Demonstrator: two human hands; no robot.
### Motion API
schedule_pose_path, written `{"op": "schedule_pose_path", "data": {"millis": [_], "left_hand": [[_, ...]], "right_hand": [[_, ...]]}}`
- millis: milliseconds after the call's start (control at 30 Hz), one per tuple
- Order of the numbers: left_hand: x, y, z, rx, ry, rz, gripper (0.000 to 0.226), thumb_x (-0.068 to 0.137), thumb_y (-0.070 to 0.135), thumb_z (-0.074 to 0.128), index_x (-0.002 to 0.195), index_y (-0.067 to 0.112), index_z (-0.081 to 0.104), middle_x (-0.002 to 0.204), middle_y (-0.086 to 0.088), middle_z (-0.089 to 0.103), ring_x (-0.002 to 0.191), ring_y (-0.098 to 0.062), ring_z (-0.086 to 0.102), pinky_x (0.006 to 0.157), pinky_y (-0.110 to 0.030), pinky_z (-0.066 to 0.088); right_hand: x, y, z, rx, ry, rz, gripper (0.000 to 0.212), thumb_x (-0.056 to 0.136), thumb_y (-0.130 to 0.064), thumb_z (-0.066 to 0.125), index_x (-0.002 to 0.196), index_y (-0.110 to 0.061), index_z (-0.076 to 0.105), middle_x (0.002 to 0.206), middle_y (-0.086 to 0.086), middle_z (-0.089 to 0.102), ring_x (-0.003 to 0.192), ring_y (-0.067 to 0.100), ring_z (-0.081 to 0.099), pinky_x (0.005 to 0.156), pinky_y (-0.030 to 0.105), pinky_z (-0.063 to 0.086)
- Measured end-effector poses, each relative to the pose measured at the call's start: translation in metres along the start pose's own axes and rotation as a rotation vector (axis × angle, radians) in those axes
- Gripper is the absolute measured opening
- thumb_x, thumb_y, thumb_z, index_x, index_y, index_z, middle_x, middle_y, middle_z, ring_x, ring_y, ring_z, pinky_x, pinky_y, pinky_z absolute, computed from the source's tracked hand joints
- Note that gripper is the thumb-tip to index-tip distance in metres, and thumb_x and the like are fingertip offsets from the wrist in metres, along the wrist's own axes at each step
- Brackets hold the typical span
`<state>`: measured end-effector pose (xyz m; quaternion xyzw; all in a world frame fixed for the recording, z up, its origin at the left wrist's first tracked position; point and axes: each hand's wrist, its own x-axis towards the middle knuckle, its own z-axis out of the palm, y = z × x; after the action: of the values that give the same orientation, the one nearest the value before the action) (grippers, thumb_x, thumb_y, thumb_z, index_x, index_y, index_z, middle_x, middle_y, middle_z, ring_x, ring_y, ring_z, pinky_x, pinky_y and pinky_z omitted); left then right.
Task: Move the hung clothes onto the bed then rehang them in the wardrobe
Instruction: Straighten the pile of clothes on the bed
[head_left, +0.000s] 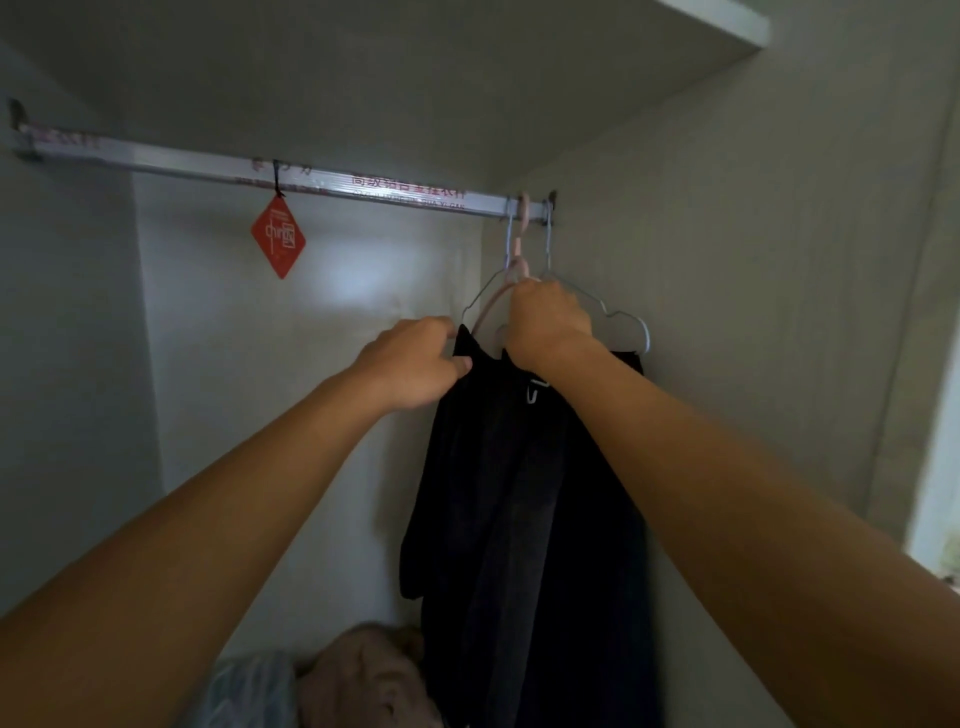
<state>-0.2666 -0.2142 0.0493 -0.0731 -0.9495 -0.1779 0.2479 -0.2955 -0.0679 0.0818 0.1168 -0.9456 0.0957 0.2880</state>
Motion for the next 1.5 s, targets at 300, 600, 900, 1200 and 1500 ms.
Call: {"op": "schedule_pose_path", "data": {"millis": [300,600,900,1200,1500], "left_hand": [[0.002,-0.005,-0.007,-0.015,0.039,0.009,0.059,0.095,0.042,0.058,0.146,0.018,0.040,0.141,-0.011,0.051,0.123,-0.030,0.052,0.096,-0.037,0.045],[-0.003,-0.001,-0.003,-0.069,0.081,0.000,0.058,0.098,0.039,0.056,0.147,0.017,0.036,0.142,-0.011,0.050,0.123,-0.030,0.052,0.087,-0.030,0.040],[-0.022,0.007,0.002,-0.143,0.144,-0.071,0.065,0.100,0.038,0.052,0.153,0.013,0.024,0.147,-0.017,0.043,0.132,-0.035,0.044,0.102,-0.038,0.038],[-0.056,0.005,0.006,-0.157,0.143,-0.057,0.074,0.100,0.033,0.052,0.157,0.015,0.008,0.159,-0.012,0.025,0.143,-0.033,0.030,0.113,-0.042,0.030],[-0.082,0.008,0.003,-0.218,0.204,0.097,0.030,0.102,0.029,0.044,0.127,0.014,0.053,0.130,-0.011,0.058,0.115,-0.031,0.055,0.089,-0.039,0.043]], "right_hand": [[-0.006,0.007,-0.021,0.140,0.212,0.060,0.020,0.097,-0.001,0.047,0.112,0.003,0.059,0.114,0.022,0.060,0.103,0.037,0.061,0.070,0.034,0.042],[-0.021,0.019,-0.041,0.181,0.314,0.031,0.037,0.090,0.002,0.049,0.061,-0.012,0.030,0.078,0.009,0.045,0.077,0.028,0.048,0.064,0.031,0.037],[-0.061,0.070,-0.045,0.243,0.434,-0.044,0.041,0.095,-0.012,0.050,0.057,-0.013,0.036,0.058,0.002,0.043,0.057,0.026,0.048,0.051,0.028,0.027],[-0.128,0.101,-0.059,0.198,0.537,-0.112,0.027,0.096,-0.029,0.053,0.079,-0.013,0.066,0.070,0.007,0.066,0.072,0.035,0.060,0.061,0.037,0.046],[-0.217,0.115,-0.086,0.131,0.562,-0.066,0.030,0.100,-0.028,0.053,0.074,-0.016,0.060,0.051,-0.009,0.049,0.047,0.012,0.046,0.053,0.029,0.035]]}}
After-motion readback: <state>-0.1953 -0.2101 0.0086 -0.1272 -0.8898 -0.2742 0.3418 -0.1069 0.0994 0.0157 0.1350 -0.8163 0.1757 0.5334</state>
